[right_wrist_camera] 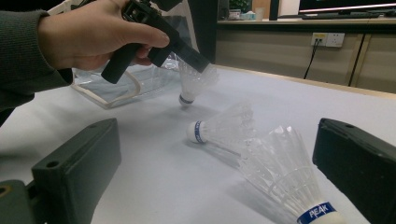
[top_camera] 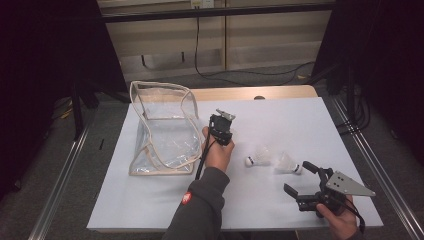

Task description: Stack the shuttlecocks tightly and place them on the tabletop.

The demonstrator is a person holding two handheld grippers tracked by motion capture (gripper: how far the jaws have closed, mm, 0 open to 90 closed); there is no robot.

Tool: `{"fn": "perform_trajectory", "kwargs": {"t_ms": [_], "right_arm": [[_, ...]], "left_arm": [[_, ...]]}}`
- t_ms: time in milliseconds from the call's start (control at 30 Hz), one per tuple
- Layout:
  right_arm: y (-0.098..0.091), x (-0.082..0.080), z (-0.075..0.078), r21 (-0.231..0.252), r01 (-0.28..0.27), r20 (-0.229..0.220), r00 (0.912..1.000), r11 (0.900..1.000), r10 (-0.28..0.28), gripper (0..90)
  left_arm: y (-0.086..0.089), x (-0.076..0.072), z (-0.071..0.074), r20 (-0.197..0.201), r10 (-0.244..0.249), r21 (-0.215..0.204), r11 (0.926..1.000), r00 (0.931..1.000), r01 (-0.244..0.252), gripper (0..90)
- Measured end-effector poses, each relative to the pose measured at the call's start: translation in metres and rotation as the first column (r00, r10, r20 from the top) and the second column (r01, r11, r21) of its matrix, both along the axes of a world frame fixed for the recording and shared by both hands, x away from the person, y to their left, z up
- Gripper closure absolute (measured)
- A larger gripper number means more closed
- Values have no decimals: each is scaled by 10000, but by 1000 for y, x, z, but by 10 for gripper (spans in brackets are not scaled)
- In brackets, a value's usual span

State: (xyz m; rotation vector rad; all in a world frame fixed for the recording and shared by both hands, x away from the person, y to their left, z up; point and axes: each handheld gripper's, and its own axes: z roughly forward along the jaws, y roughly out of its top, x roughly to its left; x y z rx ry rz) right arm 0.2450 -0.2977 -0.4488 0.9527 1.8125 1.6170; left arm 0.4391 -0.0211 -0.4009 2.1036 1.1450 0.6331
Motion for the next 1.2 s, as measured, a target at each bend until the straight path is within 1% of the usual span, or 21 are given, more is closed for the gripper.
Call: {"fn": "perform_trajectory", "kwargs": {"t_ms": [133, 233, 467, 533, 567, 633, 833, 867, 1033, 1100, 1167, 1200], "right_arm": [[0, 0, 0, 27, -10, 4, 10000, 10000, 10, 6], [0, 0, 0, 22, -8, 2, 10000, 10000, 8, 6], [0, -1, 0, 23, -18, 18, 10000, 10000, 18, 5], [1, -1, 0, 23, -23, 18, 10000, 10000, 23, 5], [1, -1, 0, 23, -23, 18, 10000, 10000, 23, 5], [1, -1, 0, 21, -24, 15, 10000, 10000, 24, 5], [0, -1, 0, 31, -24, 20, 10000, 10000, 24, 5], [1, -1, 0, 31, -32, 19, 10000, 10000, 31, 5], [1, -1, 1, 8, -53, 58, 10000, 10000, 53, 5], [1, -1, 1, 9, -70, 55, 10000, 10000, 70, 5], [1, -1, 0, -2, -77, 62, 10000, 10000, 77, 5], [1, -1, 0, -18, -80, 49, 10000, 10000, 80, 5]], "left_arm": [[1, 1, 1, 109, 146, 38, 9999, 9998, -147, 880], [2, 1, 1, 218, 274, 244, 9993, 9994, -280, 880], [2, 3, 0, 326, 467, 389, 9981, 9984, -480, 879], [2, 4, -1, 396, 500, 589, 9969, 9980, -522, 878], [2, 4, -2, 342, 533, 581, 9968, 9980, -553, 878], [2, 5, -4, 306, 574, 724, 9956, 9979, -595, 878], [2, 6, -4, 284, 571, 636, 9962, 9980, -588, 875], [2, 6, -4, 246, 556, 512, 9971, 9981, -568, 873], [1, 5, -5, 159, 398, 345, 9986, 9991, -403, 858], [1, 5, -5, 111, 354, 185, 9992, 9993, -356, 850], [0, 6, -5, 99, 277, 177, 9995, 9996, -279, 841], [0, 6, -6, 62, 223, 39, 9997, 9997, -224, 837]]}}
